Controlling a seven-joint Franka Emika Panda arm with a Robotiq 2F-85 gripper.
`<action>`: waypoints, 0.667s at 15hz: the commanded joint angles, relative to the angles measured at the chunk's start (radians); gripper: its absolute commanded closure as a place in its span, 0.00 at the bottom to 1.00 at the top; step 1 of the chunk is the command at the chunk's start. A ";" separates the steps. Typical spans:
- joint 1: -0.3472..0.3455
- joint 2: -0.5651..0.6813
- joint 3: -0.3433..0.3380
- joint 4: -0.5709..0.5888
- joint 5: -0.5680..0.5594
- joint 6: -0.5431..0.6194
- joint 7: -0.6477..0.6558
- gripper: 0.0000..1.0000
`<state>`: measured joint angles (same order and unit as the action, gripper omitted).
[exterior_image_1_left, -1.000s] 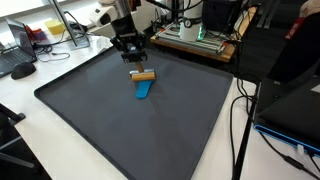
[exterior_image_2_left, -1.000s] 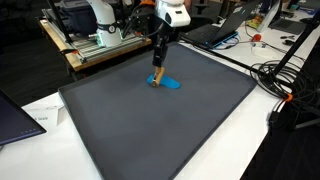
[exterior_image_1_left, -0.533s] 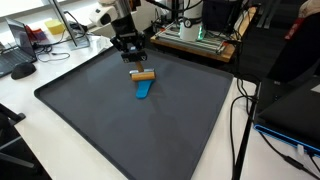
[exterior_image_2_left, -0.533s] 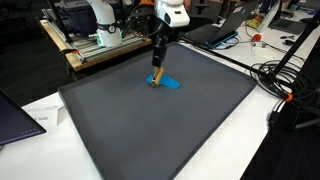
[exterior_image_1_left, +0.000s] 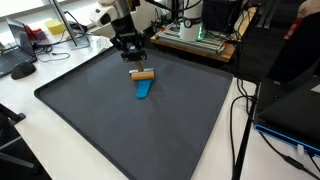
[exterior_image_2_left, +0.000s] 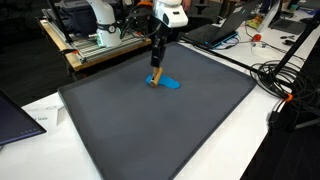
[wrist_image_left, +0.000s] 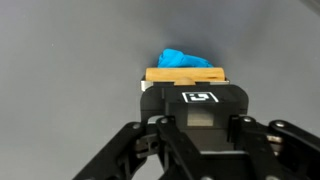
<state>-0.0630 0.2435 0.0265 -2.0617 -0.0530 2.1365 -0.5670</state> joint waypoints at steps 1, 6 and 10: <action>-0.021 0.020 -0.038 -0.101 -0.098 -0.003 -0.033 0.78; -0.022 0.017 -0.042 -0.107 -0.099 0.000 -0.059 0.78; -0.021 0.014 -0.045 -0.112 -0.103 0.003 -0.079 0.78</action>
<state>-0.0631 0.2407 0.0164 -2.0686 -0.0536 2.1365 -0.6134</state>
